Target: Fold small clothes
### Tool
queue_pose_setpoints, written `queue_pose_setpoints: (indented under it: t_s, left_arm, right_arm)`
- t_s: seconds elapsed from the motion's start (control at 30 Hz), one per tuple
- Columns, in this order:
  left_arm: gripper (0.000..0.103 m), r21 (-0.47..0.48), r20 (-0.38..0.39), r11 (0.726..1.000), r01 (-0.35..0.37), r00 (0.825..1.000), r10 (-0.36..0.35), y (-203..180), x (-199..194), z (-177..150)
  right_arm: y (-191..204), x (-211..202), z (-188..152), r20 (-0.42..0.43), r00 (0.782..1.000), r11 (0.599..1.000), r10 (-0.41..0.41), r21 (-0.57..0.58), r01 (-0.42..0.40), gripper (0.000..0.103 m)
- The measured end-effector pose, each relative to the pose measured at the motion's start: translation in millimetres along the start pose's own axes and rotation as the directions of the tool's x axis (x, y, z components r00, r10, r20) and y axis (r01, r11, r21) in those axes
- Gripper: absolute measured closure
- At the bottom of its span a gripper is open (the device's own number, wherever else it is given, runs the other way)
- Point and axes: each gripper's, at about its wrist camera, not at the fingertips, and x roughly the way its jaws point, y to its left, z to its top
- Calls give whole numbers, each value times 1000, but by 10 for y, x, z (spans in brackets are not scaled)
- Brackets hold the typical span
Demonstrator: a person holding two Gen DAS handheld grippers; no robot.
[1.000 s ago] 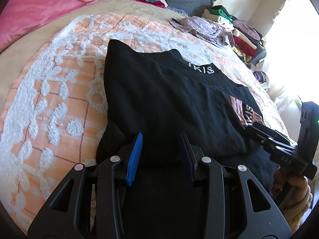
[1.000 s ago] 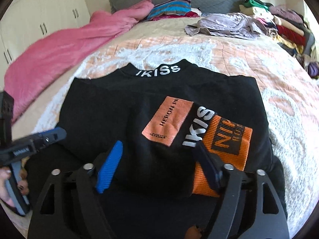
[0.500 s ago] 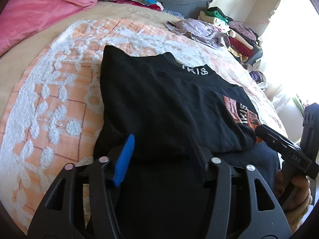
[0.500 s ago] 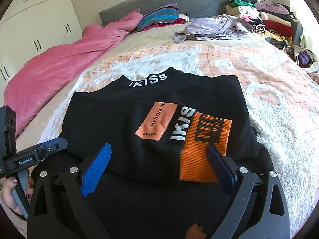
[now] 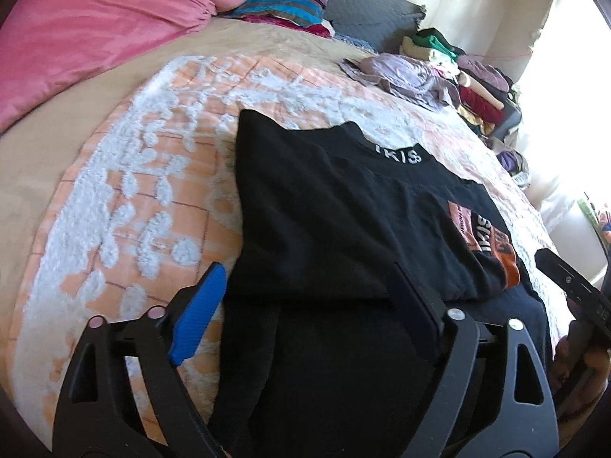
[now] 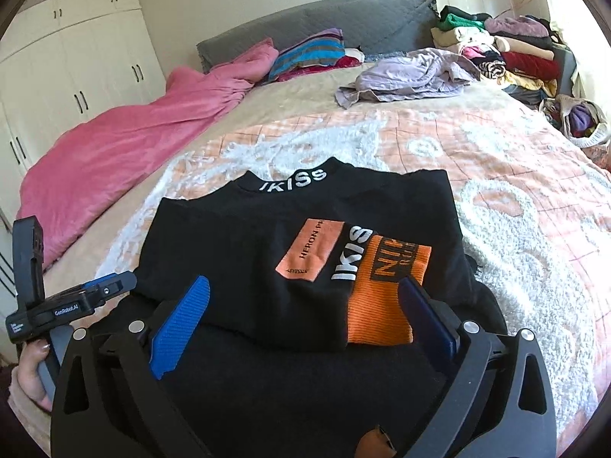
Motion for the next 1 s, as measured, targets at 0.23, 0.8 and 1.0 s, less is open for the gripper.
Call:
queue_pose_setpoints:
  t_s: [0.23, 0.8, 1.0]
  left_arm:
    - [12, -1, 33, 1000, -29, 999, 29, 17, -163, -25]
    - [10, -4, 75, 1000, -31, 997, 31, -40, -593, -112]
    - [10, -11, 91, 999, -37, 995, 38, -13, -742, -153]
  right_arm:
    - [53, -135, 33, 28, 1000, 1000, -1, -18, 2, 5]
    - [151, -484, 61, 81, 997, 999, 0, -43, 3, 5]
    - [173, -608, 47, 89, 996, 999, 5, -53, -1, 5]
